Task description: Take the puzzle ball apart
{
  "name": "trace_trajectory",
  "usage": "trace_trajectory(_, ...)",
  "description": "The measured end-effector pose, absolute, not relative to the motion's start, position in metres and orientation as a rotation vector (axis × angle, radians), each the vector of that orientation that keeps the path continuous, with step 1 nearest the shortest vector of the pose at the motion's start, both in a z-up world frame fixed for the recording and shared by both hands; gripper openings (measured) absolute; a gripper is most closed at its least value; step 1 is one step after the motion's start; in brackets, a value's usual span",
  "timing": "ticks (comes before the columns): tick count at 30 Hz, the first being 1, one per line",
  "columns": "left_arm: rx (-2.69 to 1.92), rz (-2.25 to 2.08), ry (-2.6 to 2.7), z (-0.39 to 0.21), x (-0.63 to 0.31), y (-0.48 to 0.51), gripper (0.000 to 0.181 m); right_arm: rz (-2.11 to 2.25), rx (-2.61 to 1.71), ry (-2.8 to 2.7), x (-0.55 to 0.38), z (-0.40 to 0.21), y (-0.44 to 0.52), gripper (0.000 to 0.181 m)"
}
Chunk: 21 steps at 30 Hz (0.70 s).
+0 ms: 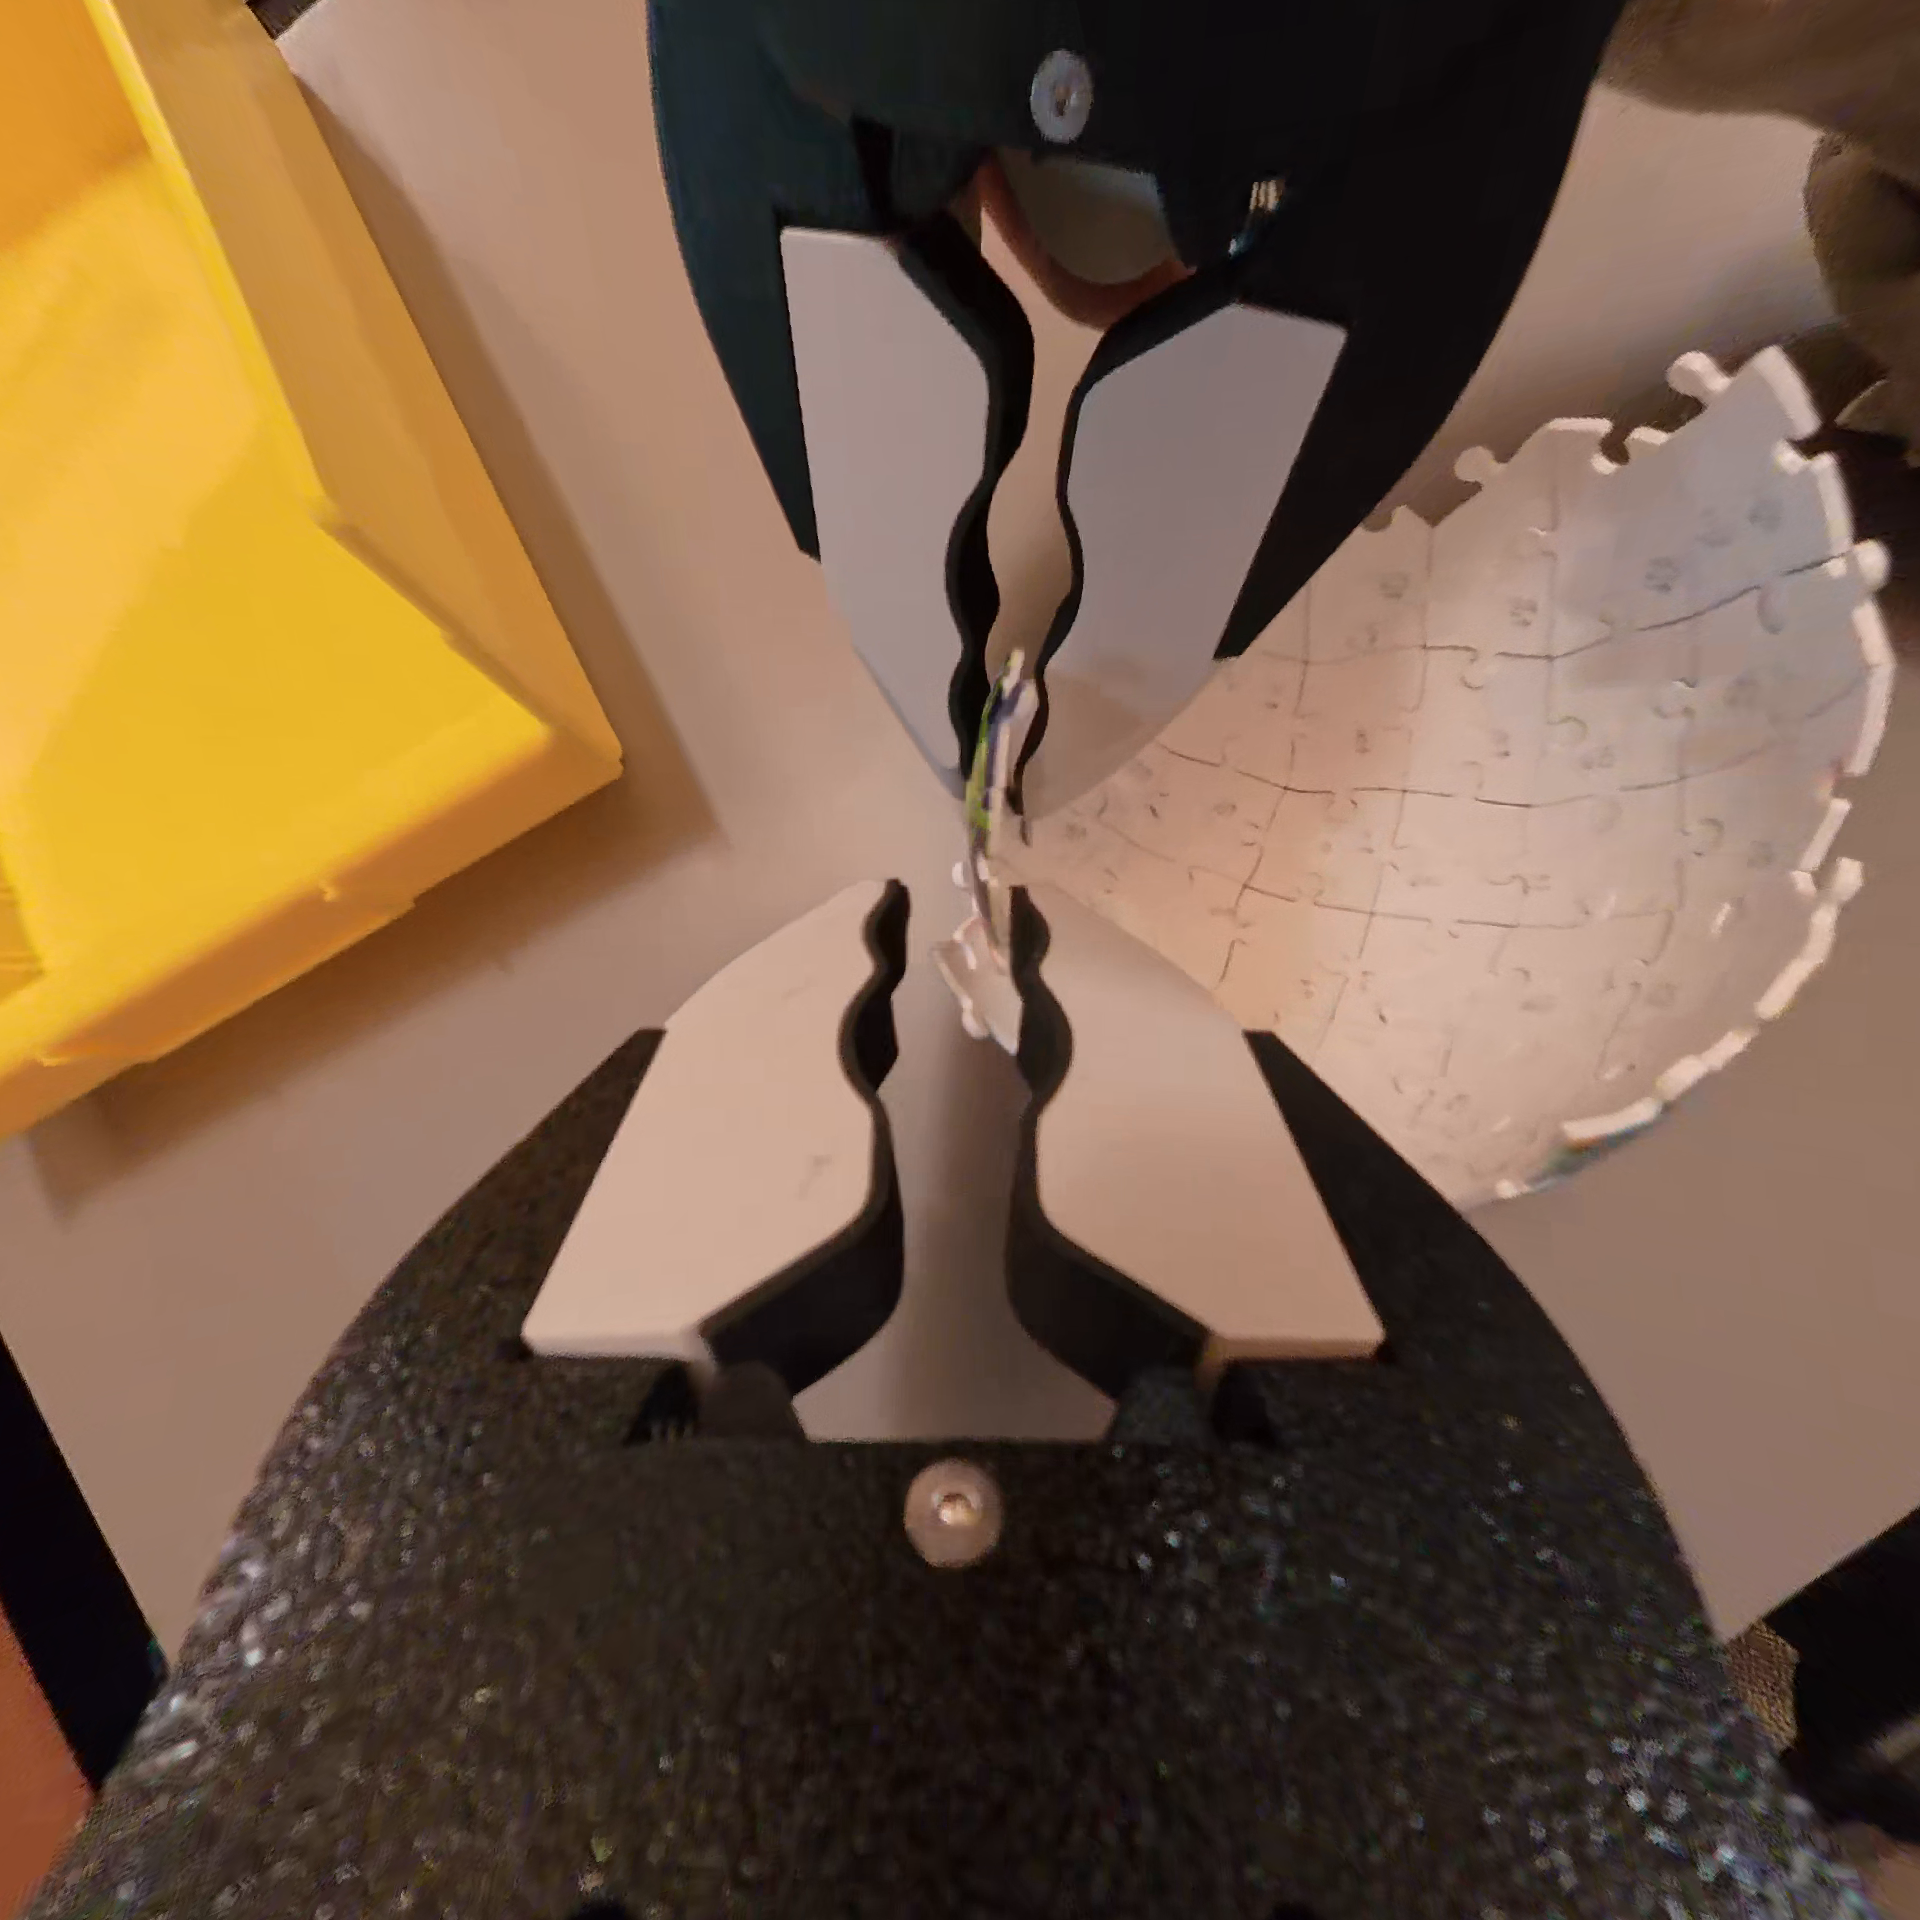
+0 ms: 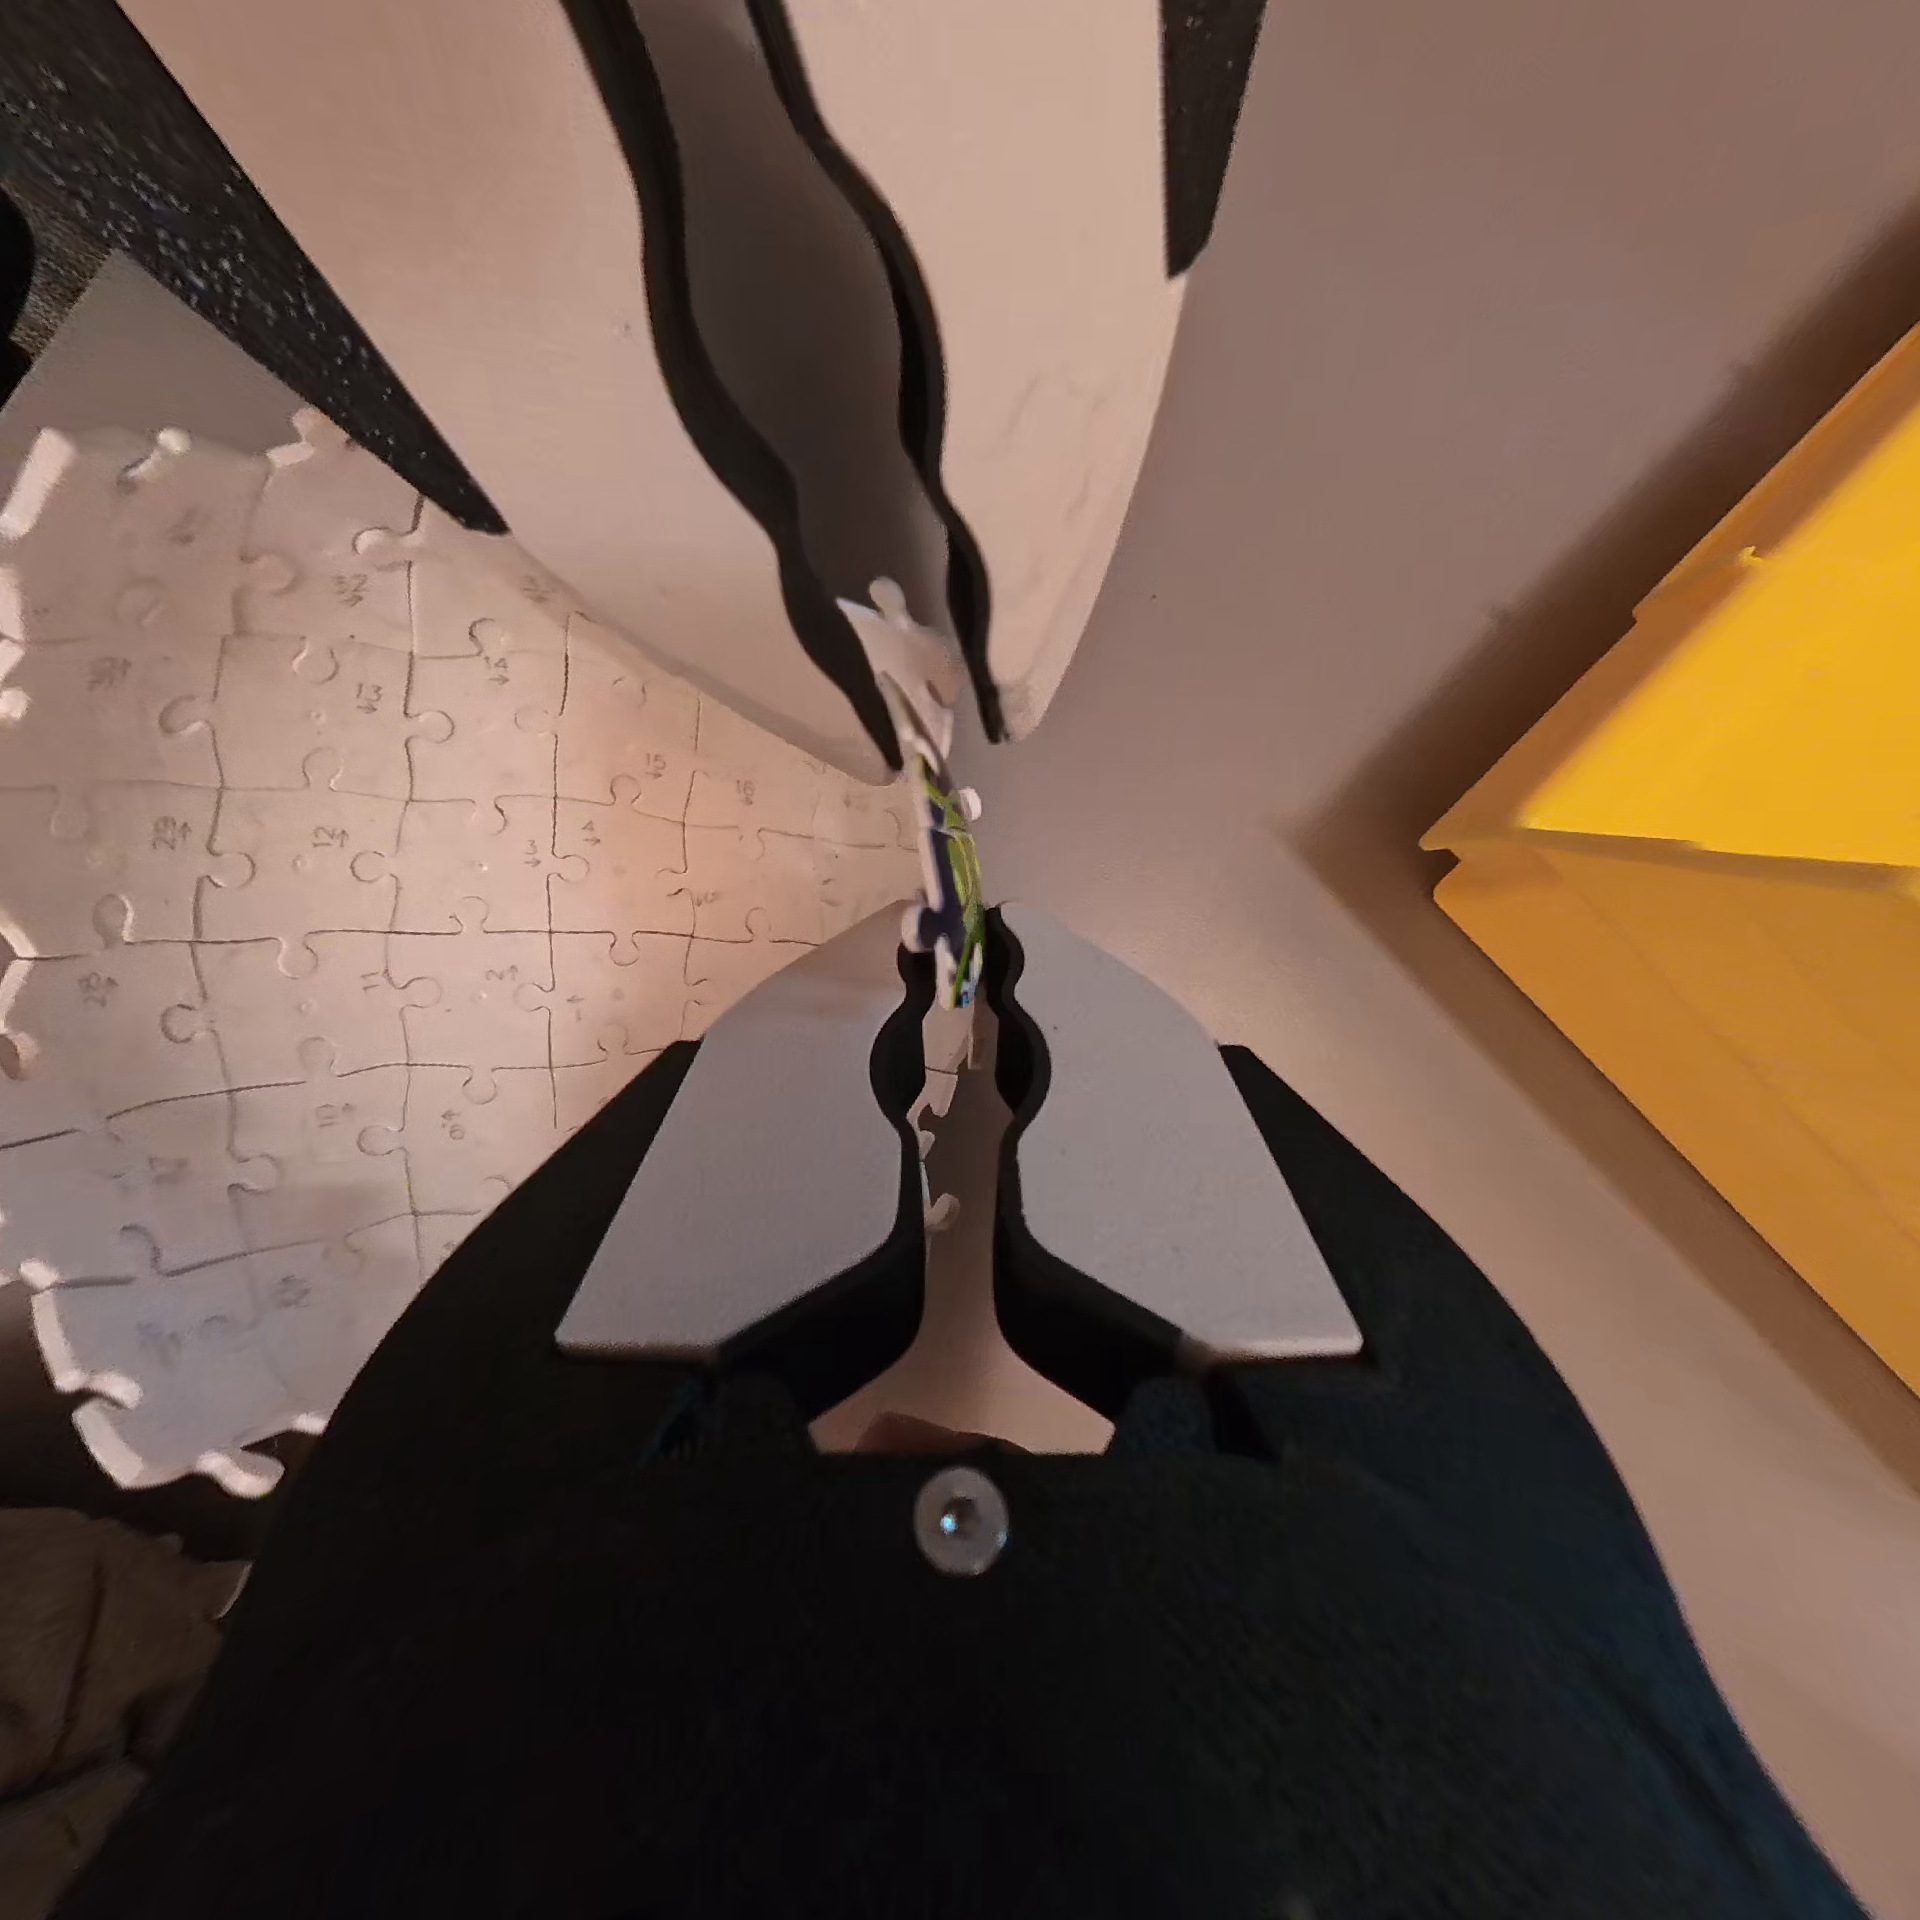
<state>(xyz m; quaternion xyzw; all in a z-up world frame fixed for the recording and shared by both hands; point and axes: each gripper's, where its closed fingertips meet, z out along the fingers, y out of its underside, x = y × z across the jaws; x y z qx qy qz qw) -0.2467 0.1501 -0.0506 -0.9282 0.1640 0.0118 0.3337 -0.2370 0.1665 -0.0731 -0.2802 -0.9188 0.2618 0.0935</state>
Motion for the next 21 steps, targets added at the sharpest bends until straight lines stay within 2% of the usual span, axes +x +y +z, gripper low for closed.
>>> trace_trajectory(4, -2.42, 0.043, 0.425, -0.051, -0.248, 0.152, 0.002, 0.766, -0.835, -2.725, -0.238, -0.074, 0.168, 0.009)
trace_trajectory(21, -2.253, -0.087, -0.017, -0.022, -0.279, 0.155, 0.001, 0.747, -0.865, -2.685, -0.243, -0.077, 0.174, 0.022)
